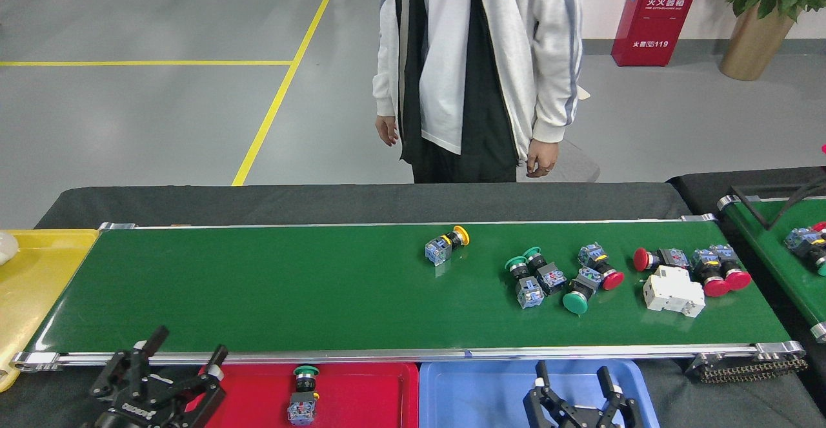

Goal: Pick switch part from conveyor to tray
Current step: 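Reach both grippers onto the belt and grasp a switch part each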

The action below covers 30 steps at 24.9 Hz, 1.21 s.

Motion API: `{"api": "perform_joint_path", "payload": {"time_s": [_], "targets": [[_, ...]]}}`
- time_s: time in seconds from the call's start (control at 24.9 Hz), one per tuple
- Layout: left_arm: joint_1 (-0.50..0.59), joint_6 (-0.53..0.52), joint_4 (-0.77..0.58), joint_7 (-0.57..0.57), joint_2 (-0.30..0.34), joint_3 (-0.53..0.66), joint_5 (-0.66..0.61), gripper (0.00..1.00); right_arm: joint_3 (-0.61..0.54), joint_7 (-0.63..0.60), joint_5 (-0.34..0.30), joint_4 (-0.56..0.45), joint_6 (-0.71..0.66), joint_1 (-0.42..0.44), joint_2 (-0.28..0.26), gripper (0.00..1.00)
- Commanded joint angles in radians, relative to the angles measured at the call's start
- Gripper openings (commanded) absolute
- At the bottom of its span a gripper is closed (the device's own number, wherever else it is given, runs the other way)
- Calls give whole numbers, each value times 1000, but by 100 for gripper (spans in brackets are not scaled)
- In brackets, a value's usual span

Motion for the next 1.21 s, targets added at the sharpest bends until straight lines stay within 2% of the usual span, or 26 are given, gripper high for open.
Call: {"api": "perform_joint_path", "payload": {"time_s": [0.0,0.08,0.2,0.28,0.36,0.48,0.6,0.93,1.09,1.17], "targets": [[-88,11,20,-48,-1,-65,-9,100,12,24,7,-4,34,-52,-8,98],[-171,13,119,-59,-10,-125,-37,100,50,85,23,8,32,-106,-8,98],[-312,35,313,-59,-50,-201,-91,100,147,168,86,58,34,-176,-12,98],[-380,48,433,-59,-76,-230,-121,100,175,180,115,101,43,-199,-3,98],[-416,49,493,-59,-98,-240,-127,100,182,180,123,137,54,-213,6,98],[-456,59,557,-59,-128,-263,-135,100,205,180,123,192,80,-248,17,98],[-524,158,625,-59,-170,-293,-155,100,233,180,122,247,116,-302,26,98],[-654,287,832,-38,-191,-332,-167,100,234,180,114,382,124,-439,48,98],[-705,321,938,17,-193,-333,-169,98,244,180,103,502,127,-528,66,98],[-717,321,962,22,-194,-332,-167,97,273,180,69,568,127,-575,66,98]]}}
